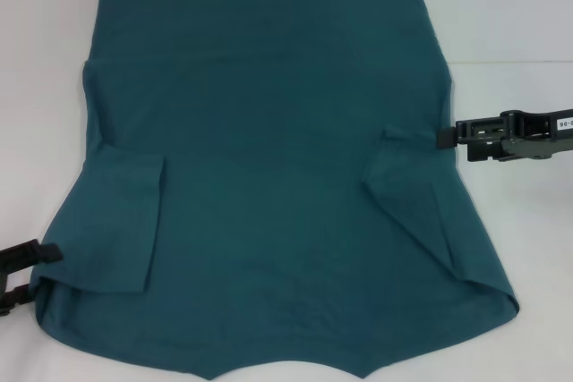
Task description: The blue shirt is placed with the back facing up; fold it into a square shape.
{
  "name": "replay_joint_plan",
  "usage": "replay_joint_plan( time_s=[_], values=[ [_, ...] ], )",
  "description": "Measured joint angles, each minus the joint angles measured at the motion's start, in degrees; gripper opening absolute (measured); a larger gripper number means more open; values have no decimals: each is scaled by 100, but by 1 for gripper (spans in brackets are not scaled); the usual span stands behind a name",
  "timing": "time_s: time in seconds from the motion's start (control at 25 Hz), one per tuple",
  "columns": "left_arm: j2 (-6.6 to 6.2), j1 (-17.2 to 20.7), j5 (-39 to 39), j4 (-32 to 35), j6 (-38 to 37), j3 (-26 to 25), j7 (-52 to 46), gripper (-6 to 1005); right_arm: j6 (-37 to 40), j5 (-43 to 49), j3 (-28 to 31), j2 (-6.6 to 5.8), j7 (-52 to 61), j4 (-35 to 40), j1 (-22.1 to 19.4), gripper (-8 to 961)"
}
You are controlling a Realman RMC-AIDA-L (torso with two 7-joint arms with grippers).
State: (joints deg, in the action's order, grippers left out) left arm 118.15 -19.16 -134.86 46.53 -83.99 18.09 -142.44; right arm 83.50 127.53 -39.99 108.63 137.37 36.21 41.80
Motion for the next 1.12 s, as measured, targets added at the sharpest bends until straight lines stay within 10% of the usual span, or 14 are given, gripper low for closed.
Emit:
replay_joint_plan(
  time_s=[1.12],
  values=[
    [-30, -329, -1, -194, -74, -23, 120, 756, 73, 0, 68, -43, -59, 0, -83, 886]
  ],
)
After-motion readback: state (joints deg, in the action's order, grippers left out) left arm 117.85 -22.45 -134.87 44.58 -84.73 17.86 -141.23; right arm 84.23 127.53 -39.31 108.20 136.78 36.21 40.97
